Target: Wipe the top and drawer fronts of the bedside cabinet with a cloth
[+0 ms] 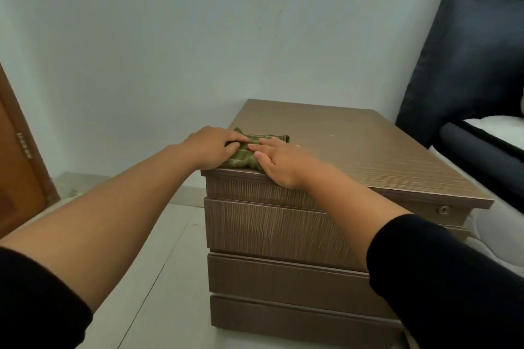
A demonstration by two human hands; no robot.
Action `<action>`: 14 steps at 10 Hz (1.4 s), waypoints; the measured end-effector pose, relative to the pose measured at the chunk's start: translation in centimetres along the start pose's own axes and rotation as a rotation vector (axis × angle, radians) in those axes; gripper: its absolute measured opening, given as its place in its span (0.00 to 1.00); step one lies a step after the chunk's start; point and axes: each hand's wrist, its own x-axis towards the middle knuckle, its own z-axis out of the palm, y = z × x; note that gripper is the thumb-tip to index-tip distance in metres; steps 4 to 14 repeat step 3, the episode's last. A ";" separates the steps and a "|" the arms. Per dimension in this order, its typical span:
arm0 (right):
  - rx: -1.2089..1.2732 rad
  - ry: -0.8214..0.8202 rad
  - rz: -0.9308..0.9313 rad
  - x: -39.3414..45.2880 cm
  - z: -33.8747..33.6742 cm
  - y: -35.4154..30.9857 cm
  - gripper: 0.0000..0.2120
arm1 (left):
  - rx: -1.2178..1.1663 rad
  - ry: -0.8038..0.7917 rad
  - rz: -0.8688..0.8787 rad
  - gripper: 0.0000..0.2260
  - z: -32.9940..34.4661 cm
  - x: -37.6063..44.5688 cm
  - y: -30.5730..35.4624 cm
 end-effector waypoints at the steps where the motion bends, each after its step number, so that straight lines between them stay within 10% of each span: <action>1: -0.078 -0.022 0.086 0.3 0.2 -1.3 0.23 | 0.115 -0.008 -0.065 0.16 0.0 0.4 0.9; 2: -0.015 -0.015 0.091 -0.5 -0.5 -1.6 0.23 | 0.035 0.062 -0.162 0.16 -0.7 0.0 2.1; 3: 0.169 0.422 -0.013 -4.8 0.8 -1.3 0.21 | -0.355 0.490 -0.192 0.15 -0.1 -3.3 4.3; 14: 0.169 0.422 -0.013 -4.8 0.8 -1.3 0.21 | -0.355 0.490 -0.192 0.15 -0.1 -3.3 4.3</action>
